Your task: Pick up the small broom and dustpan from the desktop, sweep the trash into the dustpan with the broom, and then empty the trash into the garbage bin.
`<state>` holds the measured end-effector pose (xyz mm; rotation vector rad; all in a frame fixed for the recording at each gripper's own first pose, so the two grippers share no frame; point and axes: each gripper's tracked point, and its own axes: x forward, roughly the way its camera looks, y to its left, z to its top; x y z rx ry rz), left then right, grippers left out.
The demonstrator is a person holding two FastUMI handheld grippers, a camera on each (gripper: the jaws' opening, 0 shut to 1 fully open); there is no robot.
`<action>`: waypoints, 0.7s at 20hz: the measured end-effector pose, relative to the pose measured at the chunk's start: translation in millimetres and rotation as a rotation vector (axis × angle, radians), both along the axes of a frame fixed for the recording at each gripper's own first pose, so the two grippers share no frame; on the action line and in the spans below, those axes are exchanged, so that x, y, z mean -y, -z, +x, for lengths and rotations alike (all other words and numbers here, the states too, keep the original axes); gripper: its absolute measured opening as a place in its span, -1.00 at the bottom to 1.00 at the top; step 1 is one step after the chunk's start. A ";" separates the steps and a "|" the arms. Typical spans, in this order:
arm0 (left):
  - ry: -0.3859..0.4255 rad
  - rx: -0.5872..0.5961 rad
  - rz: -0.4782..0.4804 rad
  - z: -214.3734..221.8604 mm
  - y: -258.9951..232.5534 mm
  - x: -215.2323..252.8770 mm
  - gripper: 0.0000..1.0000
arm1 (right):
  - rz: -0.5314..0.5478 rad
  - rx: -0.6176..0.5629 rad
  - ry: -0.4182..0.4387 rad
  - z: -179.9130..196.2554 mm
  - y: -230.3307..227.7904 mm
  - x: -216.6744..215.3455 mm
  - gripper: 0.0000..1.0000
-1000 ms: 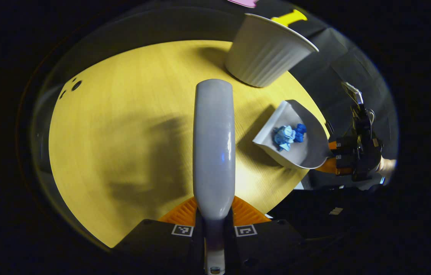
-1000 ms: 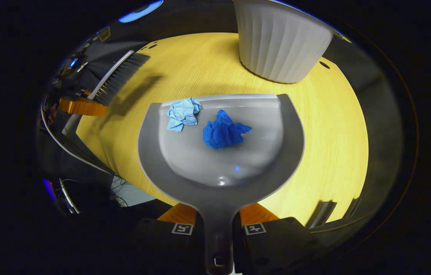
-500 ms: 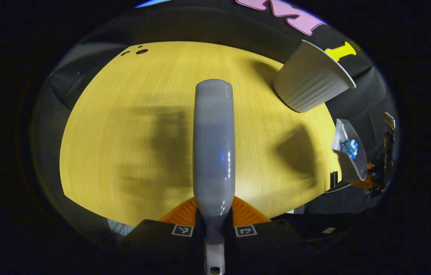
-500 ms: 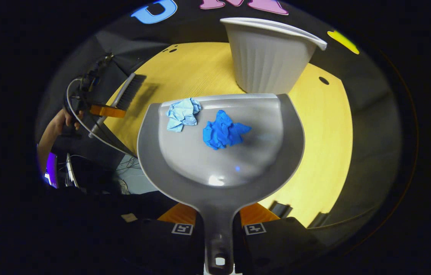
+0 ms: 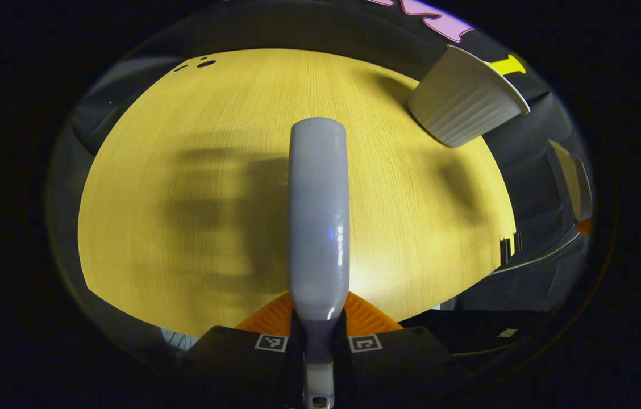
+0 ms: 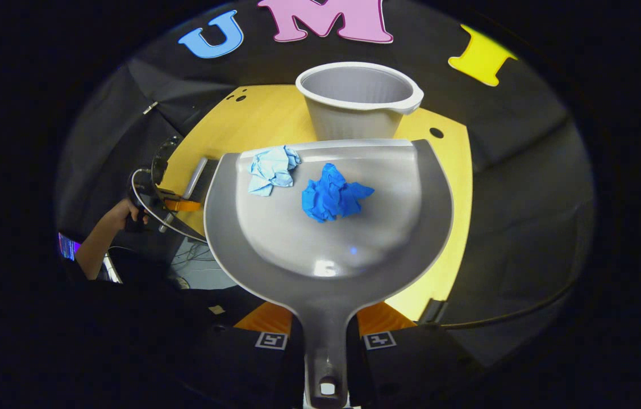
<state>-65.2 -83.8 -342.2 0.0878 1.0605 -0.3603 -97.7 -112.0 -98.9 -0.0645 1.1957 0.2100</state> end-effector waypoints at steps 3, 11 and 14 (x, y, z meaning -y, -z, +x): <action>0.028 -0.007 0.021 0.3 -3.2 -6.1 -0.51 | -0.081 0.037 0.002 31.2 -29.3 23.3 -0.33; -0.001 0.033 0.006 1.5 -1.9 -1.7 -0.51 | -0.222 0.155 -0.013 126.9 -63.3 40.2 -0.33; -0.033 0.055 -0.024 2.6 5.3 4.7 -0.51 | -0.282 0.176 -0.034 164.4 -61.0 42.8 -0.34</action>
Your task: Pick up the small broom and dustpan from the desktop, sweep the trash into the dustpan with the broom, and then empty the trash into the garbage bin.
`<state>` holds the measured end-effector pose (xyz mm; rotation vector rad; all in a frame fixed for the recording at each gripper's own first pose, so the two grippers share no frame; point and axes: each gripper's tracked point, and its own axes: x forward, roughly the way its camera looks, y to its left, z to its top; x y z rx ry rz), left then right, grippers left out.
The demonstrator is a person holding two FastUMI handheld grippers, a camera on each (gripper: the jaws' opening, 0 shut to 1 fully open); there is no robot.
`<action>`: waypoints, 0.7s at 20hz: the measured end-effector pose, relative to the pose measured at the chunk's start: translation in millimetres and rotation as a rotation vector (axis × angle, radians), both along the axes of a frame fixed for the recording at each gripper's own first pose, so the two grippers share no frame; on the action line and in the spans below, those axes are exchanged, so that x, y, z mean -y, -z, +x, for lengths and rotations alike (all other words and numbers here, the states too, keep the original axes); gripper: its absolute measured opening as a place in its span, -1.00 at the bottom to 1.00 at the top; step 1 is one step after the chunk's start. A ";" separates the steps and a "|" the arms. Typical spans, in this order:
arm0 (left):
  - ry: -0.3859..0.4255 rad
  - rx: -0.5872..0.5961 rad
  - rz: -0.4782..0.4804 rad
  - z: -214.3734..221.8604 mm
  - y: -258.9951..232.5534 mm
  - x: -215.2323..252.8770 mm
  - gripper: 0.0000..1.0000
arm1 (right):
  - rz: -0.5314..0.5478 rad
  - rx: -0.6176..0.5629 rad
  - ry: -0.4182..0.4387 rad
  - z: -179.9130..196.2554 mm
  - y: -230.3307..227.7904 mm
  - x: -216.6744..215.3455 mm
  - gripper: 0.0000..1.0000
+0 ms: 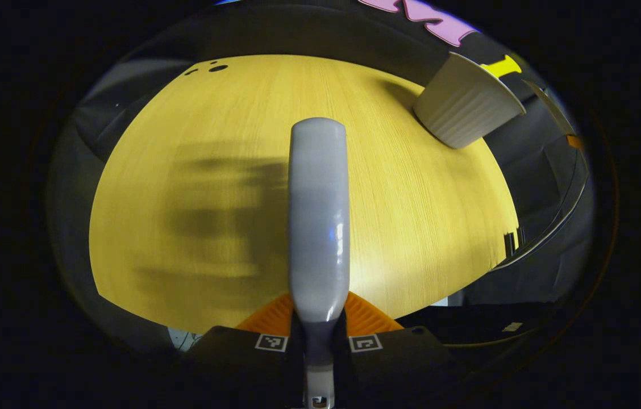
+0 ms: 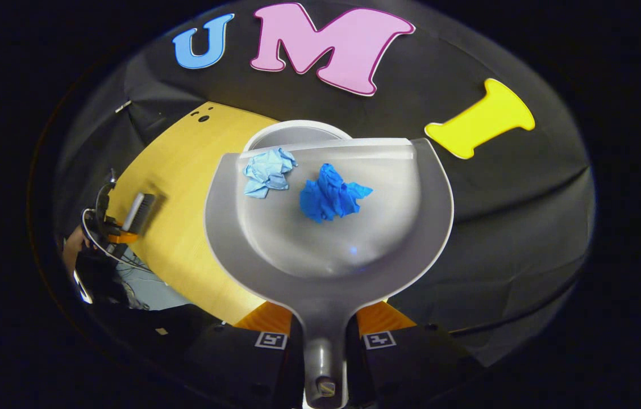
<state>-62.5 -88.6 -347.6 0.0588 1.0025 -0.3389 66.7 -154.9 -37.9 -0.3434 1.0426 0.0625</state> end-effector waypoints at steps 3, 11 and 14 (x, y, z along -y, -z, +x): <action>-0.020 0.008 -0.027 0.9 1.7 4.3 -0.50 | -0.083 0.024 -0.006 37.0 7.5 8.7 -0.33; -0.002 0.015 -0.047 7.5 4.1 6.5 -0.50 | -0.285 0.043 -0.053 96.5 46.3 17.0 -0.33; 0.044 0.044 0.019 10.8 2.4 -3.7 -0.50 | -0.389 0.076 -0.093 110.6 49.2 19.1 -0.33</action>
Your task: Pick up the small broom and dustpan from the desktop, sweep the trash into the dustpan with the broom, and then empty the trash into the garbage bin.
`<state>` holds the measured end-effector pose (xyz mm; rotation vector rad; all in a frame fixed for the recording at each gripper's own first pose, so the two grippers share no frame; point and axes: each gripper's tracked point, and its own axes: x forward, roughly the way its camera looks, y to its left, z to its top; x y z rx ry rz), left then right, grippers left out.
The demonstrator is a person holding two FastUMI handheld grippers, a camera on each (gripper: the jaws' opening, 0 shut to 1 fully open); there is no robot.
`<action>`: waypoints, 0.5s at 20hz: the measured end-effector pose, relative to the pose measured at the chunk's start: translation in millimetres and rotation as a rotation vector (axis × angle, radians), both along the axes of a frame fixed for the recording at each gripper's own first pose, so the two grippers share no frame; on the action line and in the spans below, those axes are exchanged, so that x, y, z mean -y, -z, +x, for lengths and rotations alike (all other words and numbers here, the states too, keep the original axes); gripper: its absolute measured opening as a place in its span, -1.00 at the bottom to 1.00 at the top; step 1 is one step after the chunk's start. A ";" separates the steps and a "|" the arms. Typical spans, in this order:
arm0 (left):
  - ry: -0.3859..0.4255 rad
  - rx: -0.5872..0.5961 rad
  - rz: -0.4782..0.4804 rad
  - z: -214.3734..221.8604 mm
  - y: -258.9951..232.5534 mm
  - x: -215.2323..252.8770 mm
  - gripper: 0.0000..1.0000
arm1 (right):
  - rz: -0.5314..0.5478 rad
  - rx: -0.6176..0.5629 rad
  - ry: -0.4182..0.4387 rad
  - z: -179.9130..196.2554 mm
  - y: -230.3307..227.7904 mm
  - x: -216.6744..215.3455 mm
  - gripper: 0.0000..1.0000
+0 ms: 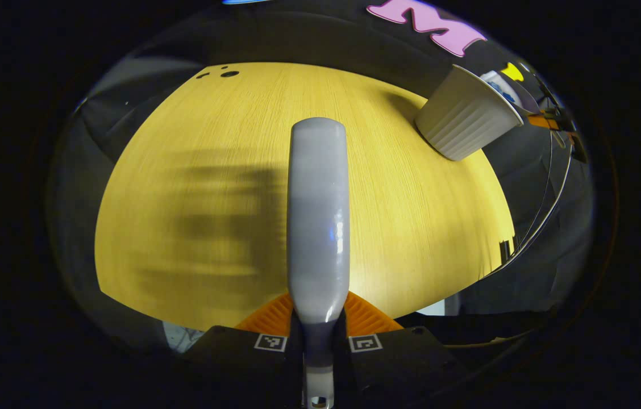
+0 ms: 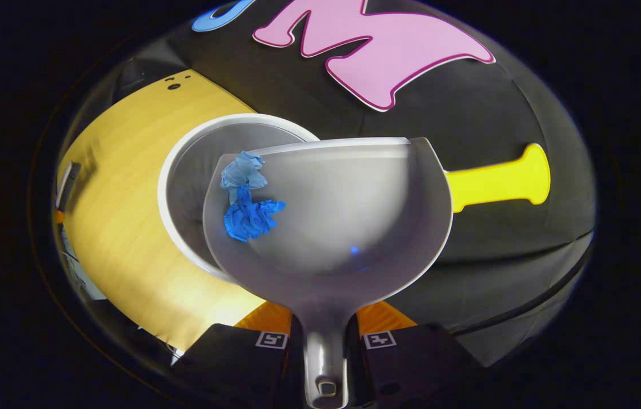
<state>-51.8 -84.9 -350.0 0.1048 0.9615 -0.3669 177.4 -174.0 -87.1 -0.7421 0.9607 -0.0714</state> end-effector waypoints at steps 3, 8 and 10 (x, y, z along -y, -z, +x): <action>0.032 0.020 0.029 3.0 1.4 -5.5 -0.50 | -0.150 0.036 -0.063 15.9 -4.3 5.4 -0.34; 0.034 0.034 0.021 6.1 10.0 -4.5 -0.51 | -0.412 0.089 -0.230 24.8 -23.1 -0.5 -0.34; 0.028 0.021 0.005 4.3 8.7 -3.1 -0.50 | -0.464 0.090 -0.262 29.6 -23.1 4.5 -0.34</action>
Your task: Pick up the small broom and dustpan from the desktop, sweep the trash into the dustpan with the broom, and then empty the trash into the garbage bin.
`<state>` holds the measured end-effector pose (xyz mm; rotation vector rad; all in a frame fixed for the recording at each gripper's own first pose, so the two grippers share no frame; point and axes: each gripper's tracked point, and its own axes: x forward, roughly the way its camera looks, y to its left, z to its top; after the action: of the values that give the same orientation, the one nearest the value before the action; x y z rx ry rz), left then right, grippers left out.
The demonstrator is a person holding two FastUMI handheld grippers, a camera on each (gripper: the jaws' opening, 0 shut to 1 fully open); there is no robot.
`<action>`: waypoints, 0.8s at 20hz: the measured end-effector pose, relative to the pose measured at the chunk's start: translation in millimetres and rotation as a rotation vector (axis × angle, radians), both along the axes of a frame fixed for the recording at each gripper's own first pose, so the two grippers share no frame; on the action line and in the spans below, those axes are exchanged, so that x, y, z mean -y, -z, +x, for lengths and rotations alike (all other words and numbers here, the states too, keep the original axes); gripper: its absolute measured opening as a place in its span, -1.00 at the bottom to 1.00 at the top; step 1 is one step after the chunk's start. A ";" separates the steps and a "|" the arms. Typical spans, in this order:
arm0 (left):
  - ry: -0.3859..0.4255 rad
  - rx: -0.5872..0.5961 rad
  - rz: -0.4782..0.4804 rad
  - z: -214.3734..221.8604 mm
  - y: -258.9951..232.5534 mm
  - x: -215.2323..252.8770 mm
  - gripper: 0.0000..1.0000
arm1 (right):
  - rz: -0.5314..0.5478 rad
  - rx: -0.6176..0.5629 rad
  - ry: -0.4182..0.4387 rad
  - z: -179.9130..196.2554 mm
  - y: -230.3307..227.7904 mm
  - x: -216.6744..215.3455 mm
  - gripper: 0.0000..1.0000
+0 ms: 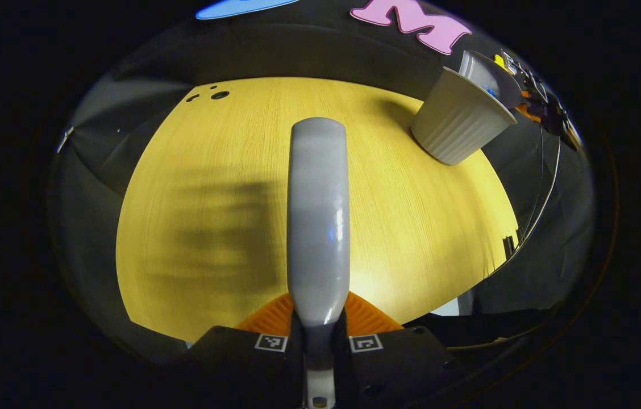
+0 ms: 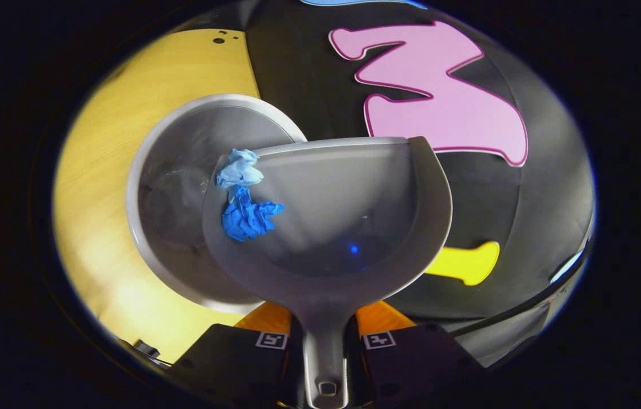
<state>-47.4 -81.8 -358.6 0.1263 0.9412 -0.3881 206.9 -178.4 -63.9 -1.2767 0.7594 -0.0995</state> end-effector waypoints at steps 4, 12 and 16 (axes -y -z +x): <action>-0.004 0.004 -0.009 0.2 0.0 -0.3 -0.50 | -0.067 0.003 -0.017 2.0 -1.7 1.6 -0.34; -0.014 0.009 0.014 -4.7 -3.1 -4.4 -0.50 | -0.229 0.002 -0.115 7.3 -2.1 -9.2 -0.34; -0.008 0.033 0.035 -4.9 -6.3 -7.5 -0.50 | -0.094 0.028 -0.030 6.9 -8.7 -6.4 -0.33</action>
<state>-52.4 -74.3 -352.3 0.1604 0.9155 -0.3616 213.9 -172.0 -55.2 -1.3723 0.7185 -0.1298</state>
